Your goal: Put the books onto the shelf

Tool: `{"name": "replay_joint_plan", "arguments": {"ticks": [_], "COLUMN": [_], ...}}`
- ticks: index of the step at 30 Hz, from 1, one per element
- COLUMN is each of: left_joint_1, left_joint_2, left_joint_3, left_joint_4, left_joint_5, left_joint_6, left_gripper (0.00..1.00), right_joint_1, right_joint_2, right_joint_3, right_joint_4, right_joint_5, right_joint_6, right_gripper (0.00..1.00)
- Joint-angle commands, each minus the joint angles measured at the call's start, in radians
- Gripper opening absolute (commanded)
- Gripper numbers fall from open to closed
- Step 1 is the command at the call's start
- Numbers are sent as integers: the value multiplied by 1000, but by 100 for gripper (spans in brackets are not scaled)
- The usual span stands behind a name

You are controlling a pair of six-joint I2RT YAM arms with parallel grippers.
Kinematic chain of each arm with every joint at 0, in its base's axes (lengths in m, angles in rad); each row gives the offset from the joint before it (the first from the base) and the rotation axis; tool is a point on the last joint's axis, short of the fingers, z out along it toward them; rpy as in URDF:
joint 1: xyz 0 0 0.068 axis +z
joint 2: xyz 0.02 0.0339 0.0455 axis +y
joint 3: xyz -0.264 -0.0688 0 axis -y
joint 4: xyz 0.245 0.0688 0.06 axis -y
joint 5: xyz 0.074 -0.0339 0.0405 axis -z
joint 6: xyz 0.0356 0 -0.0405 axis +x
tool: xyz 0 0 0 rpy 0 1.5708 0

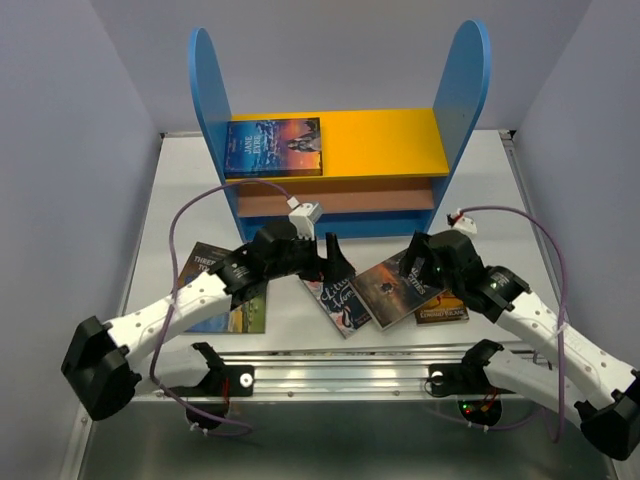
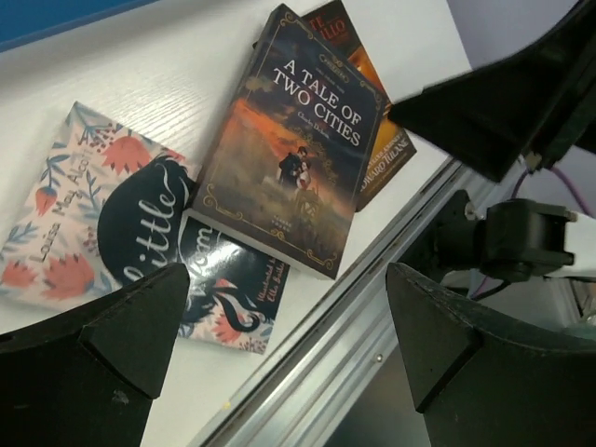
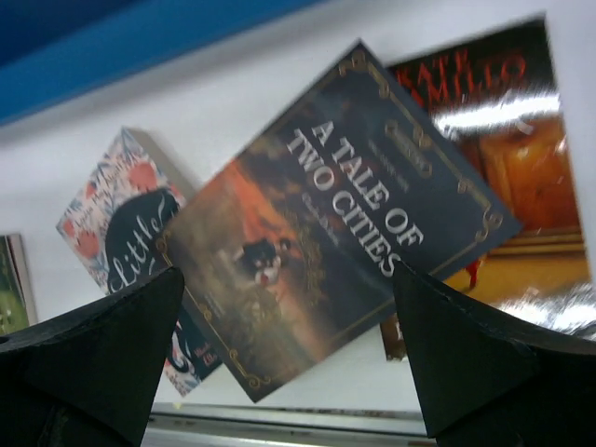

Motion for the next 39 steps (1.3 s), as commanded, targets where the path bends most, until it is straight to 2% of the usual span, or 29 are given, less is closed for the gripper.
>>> {"name": "replay_joint_plan", "arguments": {"ticks": [1,6,9,13,17,21,29,39], "left_joint_1": [0,0,0,0,0,0,0,-21], "left_joint_2": [183,391,509,627,743,797,885,822], "left_joint_3": [93,202,288,378,455,486,529,388], "left_joint_4": [209,224,205,153,106,84,46,86], "left_joint_5": [167,213,250,267,279,282,302,271], "left_joint_6": [142,205,251,286,328,355,352,311], "left_gripper": [99,99,99,97,90,90,86,86], "right_joint_1": [3,3,3,3,3,3,3,3], "right_joint_2": [-100,-174,-185,-174,-180,-211,-206,-200], "right_joint_3": [-115,-257,-350,-398,-456,-530,-535,-519], "right_joint_4": [-16,-13,54,93,129,227,241,238], "right_joint_5": [-163,-216,-270,-259,-268,-270,-271,-277], "right_joint_6": [271,418,489,547,607,656,656,629], "right_gripper": [100,100,100,100,100,100,100,100]}}
